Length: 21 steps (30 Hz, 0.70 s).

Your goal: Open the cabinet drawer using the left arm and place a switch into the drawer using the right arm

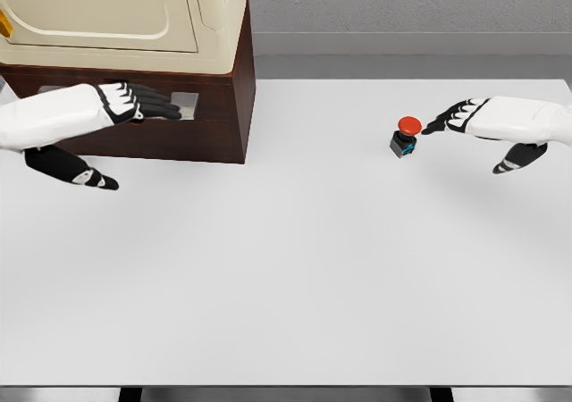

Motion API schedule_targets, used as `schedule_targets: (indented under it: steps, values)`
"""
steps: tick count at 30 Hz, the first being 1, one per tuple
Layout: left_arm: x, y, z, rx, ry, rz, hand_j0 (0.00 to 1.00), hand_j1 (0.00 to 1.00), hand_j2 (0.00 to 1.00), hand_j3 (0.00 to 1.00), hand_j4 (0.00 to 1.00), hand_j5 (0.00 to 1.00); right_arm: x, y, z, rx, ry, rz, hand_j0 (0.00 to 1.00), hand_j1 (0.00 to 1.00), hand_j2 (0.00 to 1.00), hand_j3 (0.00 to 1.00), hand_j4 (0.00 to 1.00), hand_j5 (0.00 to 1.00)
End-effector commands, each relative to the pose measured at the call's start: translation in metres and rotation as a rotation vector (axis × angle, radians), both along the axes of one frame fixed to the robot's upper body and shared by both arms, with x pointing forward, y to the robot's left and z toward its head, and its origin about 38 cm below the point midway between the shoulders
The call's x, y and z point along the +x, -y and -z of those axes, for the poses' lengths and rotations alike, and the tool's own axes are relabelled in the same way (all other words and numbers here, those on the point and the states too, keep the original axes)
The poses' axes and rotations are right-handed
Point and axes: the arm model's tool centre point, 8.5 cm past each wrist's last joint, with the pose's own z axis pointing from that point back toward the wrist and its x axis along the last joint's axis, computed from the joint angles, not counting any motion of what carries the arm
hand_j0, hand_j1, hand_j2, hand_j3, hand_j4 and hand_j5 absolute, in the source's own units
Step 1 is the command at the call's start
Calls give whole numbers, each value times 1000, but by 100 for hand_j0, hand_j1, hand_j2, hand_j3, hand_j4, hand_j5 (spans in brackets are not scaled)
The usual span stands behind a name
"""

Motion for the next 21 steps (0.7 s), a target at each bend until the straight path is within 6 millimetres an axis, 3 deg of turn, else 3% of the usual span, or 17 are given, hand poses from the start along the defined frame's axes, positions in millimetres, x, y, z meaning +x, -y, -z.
schedule_targets:
  steps: [1, 5, 9, 13, 18, 21]
  values:
    - [0, 0, 1, -6, -8, -1, 100, 100, 100, 100, 100, 100, 0, 1, 0, 4, -2, 6, 100, 100, 100, 100, 100, 100]
    - [0, 1, 2, -3, -11, 0, 100, 100, 100, 100, 100, 100, 1, 4, -1, 4, -2, 15, 100, 100, 100, 100, 100, 100]
    - [9, 12, -37, -108, 52, 9, 100, 100, 100, 100, 100, 100, 5, 24, 12, 0, -39, 79, 100, 100, 100, 100, 100, 100]
    - [6, 11, -28, -14, -2, 42, 100, 100, 100, 100, 100, 100, 13, 44, 20, 14, -62, 155, 100, 100, 100, 100, 100, 100]
    - [4, 6, -28, 20, -6, 38, 100, 100, 100, 100, 100, 100, 32, 28, 26, 64, -70, 211, 100, 100, 100, 100, 100, 100]
    - [4, 1, -38, 32, 12, 30, 100, 100, 100, 100, 100, 100, 52, 16, 29, 70, -61, 225, 100, 100, 100, 100, 100, 100]
